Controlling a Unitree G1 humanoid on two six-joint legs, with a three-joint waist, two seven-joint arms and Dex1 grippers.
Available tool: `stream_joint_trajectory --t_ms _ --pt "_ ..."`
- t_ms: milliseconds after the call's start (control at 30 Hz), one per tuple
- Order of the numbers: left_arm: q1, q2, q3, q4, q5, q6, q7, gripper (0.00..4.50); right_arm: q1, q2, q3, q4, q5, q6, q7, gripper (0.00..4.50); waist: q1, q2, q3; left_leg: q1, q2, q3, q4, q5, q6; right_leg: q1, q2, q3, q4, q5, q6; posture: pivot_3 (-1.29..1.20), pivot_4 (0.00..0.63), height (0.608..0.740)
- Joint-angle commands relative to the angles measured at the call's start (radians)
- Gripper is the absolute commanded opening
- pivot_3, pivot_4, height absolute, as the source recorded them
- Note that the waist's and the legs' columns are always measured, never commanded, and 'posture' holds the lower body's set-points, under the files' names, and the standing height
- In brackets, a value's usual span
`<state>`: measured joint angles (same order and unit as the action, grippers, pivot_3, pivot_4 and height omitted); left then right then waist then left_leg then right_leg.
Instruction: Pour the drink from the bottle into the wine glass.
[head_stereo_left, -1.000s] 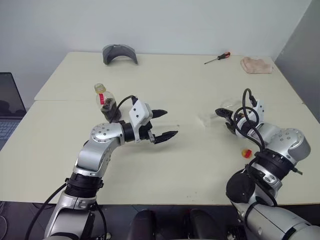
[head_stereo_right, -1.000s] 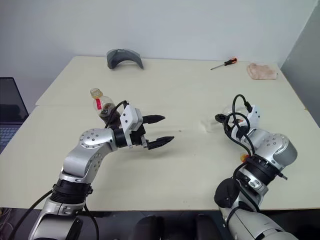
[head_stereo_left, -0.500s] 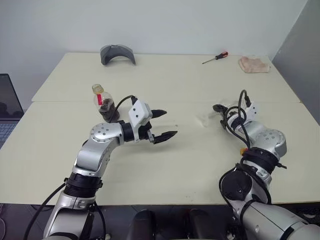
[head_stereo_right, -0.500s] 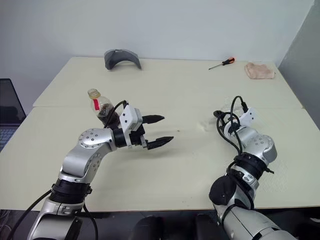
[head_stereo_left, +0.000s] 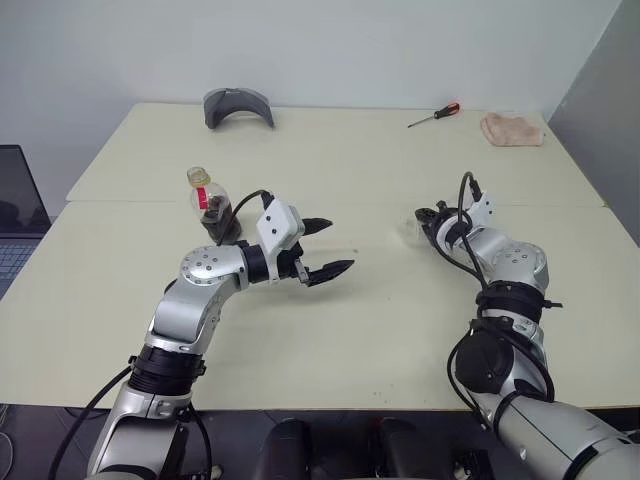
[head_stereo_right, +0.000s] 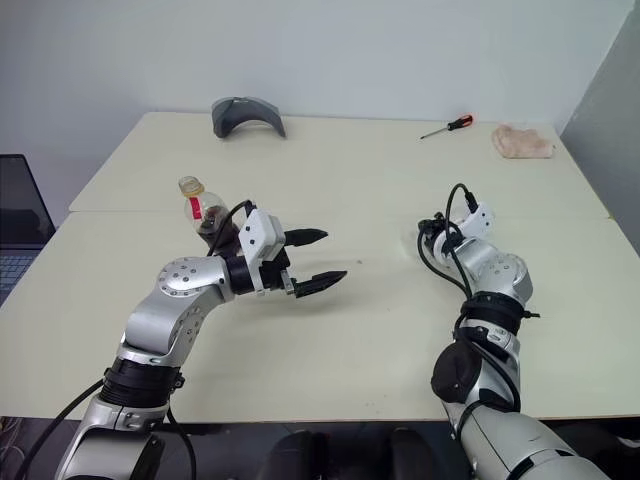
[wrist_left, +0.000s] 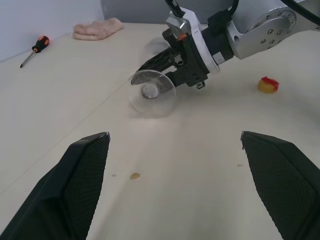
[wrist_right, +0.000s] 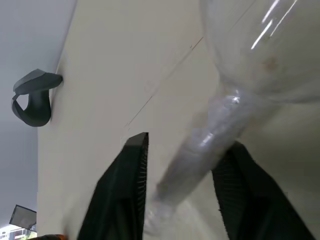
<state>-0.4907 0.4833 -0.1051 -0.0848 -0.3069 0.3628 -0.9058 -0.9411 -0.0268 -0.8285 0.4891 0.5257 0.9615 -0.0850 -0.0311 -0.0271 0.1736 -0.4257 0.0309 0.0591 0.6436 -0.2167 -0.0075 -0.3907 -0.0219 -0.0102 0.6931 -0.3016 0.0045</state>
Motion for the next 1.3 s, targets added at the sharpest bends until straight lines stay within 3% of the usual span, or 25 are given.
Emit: stream_joint_trajectory --t_ms 33,67,167,300,367,433,533,667,833,1133,1300 --pt "0.004 -0.001 0.006 -0.049 -0.008 -0.003 0.010 4.50 -0.014 -0.038 0.046 -0.045 0.084 0.026 0.064 0.47 0.000 0.000 0.000 0.000 0.000 0.000 0.000 0.000 0.000 0.000 0.000 0.000 0.000 0.000 0.000 0.00 0.150 0.740" --pt "0.007 -0.002 0.008 -0.052 -0.010 0.000 0.013 4.50 -0.009 -0.050 0.064 -0.069 0.101 0.058 0.086 0.17 0.000 0.000 0.000 0.000 0.000 0.000 0.000 0.000 0.000 0.000 0.000 0.000 0.000 0.000 0.000 0.00 0.150 0.740" --pt "0.017 0.001 0.012 -0.059 -0.012 0.002 0.017 4.50 0.030 -0.096 0.164 -0.155 0.126 0.130 0.161 0.13 0.001 0.000 0.000 0.000 0.001 0.000 -0.001 0.000 0.000 0.000 0.000 0.000 0.000 0.000 0.000 0.00 0.150 0.740" --pt "0.028 0.001 0.016 -0.071 -0.013 0.004 0.030 4.50 0.144 -0.196 0.467 -0.359 0.035 0.043 0.346 0.13 0.001 0.000 0.000 -0.001 0.001 0.000 -0.001 0.000 0.000 -0.001 0.000 0.000 -0.002 0.000 0.000 0.00 0.150 0.740" --pt "0.035 -0.004 0.021 -0.075 -0.013 0.005 0.045 4.50 0.224 -0.243 0.648 -0.430 -0.091 -0.150 0.428 0.13 -0.001 0.000 0.000 -0.001 0.000 0.000 -0.001 -0.001 0.001 -0.001 0.001 0.000 -0.004 0.000 0.000 0.00 0.150 0.740" --pt "0.040 -0.007 0.023 -0.075 -0.010 0.001 0.057 4.50 0.273 -0.260 0.744 -0.444 -0.177 -0.294 0.459 0.13 -0.003 0.000 0.000 -0.001 0.001 0.000 -0.001 -0.001 0.002 -0.001 0.001 0.000 -0.004 0.000 0.001 0.00 0.150 0.740" --pt "0.060 -0.018 0.037 -0.083 -0.006 -0.002 0.098 4.50 0.360 -0.226 0.892 -0.353 -0.370 -0.726 0.455 0.13 -0.002 0.000 0.000 -0.001 0.001 -0.001 -0.001 -0.001 0.002 -0.001 0.002 0.000 -0.004 0.000 0.001 0.00 0.150 0.740" --pt "0.091 -0.015 0.065 -0.095 -0.003 -0.003 0.142 4.50 0.361 -0.155 0.927 -0.154 -0.429 -1.038 0.470 0.13 -0.002 0.000 0.001 -0.001 0.001 -0.001 0.000 -0.001 0.001 -0.001 0.002 0.000 -0.004 0.000 0.001 0.00 0.150 0.740" --pt "0.130 0.007 0.097 -0.131 -0.012 0.015 0.171 4.50 0.254 -0.056 0.905 0.118 -0.432 -1.235 0.454 0.13 -0.002 -0.001 0.001 -0.001 0.001 -0.001 0.002 -0.001 0.001 0.000 0.001 -0.001 -0.003 0.001 0.001 0.00 0.150 0.740" --pt "0.153 0.019 0.145 -0.181 -0.034 0.062 0.210 4.50 0.067 0.003 0.848 0.502 -0.447 -1.375 0.414 0.13 0.002 -0.001 0.001 0.000 0.001 -0.001 0.001 0.002 -0.003 0.001 0.000 -0.001 -0.002 0.001 0.000 0.00 0.150 0.740" --pt "0.144 0.018 0.164 -0.194 -0.053 0.088 0.218 4.50 0.057 -0.021 0.839 0.586 -0.470 -1.426 0.410 0.13 0.002 -0.001 0.001 0.000 0.001 -0.001 0.001 0.002 -0.003 0.001 0.000 -0.001 -0.002 0.001 0.000 0.00 0.150 0.740"
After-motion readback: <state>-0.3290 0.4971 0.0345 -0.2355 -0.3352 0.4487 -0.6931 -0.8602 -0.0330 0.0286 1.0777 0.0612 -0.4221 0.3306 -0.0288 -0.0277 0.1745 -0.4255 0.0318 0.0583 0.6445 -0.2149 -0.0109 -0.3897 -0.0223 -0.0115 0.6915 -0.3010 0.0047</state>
